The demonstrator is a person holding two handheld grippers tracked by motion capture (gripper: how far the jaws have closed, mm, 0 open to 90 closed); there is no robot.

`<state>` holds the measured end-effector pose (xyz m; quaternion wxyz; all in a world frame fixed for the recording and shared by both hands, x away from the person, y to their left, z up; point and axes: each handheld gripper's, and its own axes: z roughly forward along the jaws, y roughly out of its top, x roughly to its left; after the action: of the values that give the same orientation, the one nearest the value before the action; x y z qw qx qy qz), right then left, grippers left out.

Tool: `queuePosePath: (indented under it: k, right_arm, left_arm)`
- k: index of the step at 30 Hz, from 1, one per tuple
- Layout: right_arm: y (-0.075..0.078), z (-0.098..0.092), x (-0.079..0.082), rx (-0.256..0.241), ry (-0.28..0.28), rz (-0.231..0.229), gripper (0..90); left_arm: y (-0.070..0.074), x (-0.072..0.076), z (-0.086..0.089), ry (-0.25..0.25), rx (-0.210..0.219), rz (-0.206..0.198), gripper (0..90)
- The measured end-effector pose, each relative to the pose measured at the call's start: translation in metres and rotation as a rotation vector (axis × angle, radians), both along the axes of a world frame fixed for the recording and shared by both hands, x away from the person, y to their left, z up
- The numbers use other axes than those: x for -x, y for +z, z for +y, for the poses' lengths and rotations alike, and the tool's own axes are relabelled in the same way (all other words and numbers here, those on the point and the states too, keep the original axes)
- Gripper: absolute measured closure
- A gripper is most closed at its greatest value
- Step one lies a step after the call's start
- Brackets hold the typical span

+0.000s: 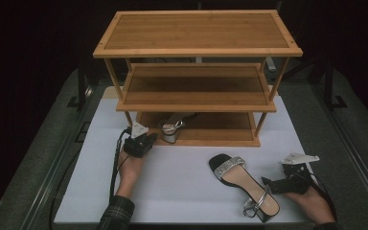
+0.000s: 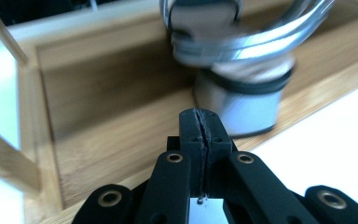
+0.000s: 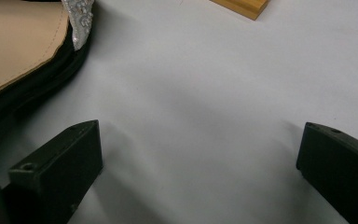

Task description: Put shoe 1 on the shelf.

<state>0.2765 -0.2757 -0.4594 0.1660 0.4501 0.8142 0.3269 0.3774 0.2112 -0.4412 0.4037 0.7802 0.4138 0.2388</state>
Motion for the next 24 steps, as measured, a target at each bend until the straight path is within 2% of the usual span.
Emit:
queuePosePath:
  k: [1, 4, 6, 10, 12, 16, 24]
  right_arm:
    - [0.000, 0.000, 0.000, 0.000, 0.000, 0.000, 0.0]
    - [0.000, 0.000, 0.000, 0.000, 0.000, 0.000, 0.0]
    - [0.000, 0.000, 0.000, 0.000, -0.001, 0.000, 0.0]
    - [0.000, 0.000, 0.000, -0.001, -0.001, -0.001, 0.0]
    - [0.000, 0.000, 0.000, 0.000, 0.000, 0.000, 0.0]
    - [0.000, 0.000, 0.000, 0.000, 0.000, 0.000, 0.0]
    - [0.000, 0.000, 0.000, 0.000, 0.000, 0.000, 0.0]
  left_arm:
    - [-0.006, -0.005, -0.006, -0.011, -0.014, 0.005, 88.8]
    - [-0.007, -0.009, -0.015, -0.019, -0.039, -0.010, 89.6]
    - [-0.006, -0.010, -0.017, -0.037, -0.008, -0.008, 89.6]
    - [-0.006, -0.009, -0.022, -0.057, 0.003, -0.004, 89.7]
    - [-0.006, -0.007, -0.027, -0.069, 0.033, 0.012, 89.7]
    - [-0.005, -0.006, -0.034, -0.109, 0.018, -0.003, 89.7]
    - [-0.004, -0.004, -0.056, -0.150, 0.037, -0.003, 89.7]
